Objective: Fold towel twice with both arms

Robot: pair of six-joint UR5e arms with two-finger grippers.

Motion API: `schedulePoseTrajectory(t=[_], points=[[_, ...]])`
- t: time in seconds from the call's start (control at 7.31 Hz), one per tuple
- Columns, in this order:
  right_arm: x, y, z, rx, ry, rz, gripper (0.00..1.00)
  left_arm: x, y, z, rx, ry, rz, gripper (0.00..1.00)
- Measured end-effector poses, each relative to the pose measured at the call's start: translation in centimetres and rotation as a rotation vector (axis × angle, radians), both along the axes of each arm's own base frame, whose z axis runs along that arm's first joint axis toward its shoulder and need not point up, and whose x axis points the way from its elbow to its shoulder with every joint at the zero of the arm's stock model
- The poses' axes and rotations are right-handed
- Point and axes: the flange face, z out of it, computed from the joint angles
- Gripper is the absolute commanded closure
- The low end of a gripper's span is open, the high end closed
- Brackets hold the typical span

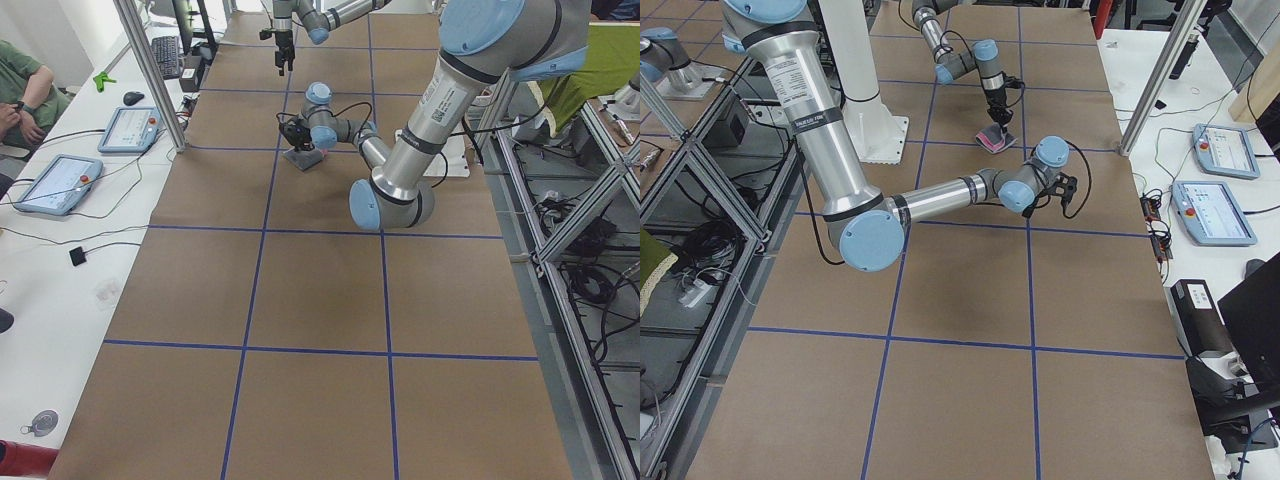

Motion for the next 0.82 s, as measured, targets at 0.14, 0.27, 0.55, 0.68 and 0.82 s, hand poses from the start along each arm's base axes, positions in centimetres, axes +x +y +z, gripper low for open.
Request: schedulePoseTrajectory(t=[0.14, 0.27, 0.55, 0.68, 0.82], points=[[0.0, 0.0, 0.0, 0.001, 0.001, 0.0, 0.0, 0.0, -0.4, 0.0, -0.002, -0.002, -0.005, 0.0], [0.0, 0.0, 0.1, 0.001, 0.002, 0.0, 0.0, -0.2, -0.8, 0.0, -0.003, -0.003, -0.011, 0.0], [-0.1, -0.1, 0.5, -0.005, 0.006, -0.001, 0.0, -1.2, -2.0, -0.3, -0.012, 0.012, -0.04, 0.0], [-0.1, -0.2, 0.6, -0.007, 0.008, -0.001, 0.0, -1.9, -2.7, -0.6, -0.02, 0.039, -0.063, 0.0], [-0.2, -0.2, 0.7, -0.009, 0.009, -0.001, 0.0, -2.3, -3.1, -0.8, -0.024, 0.062, -0.077, 0.0]])
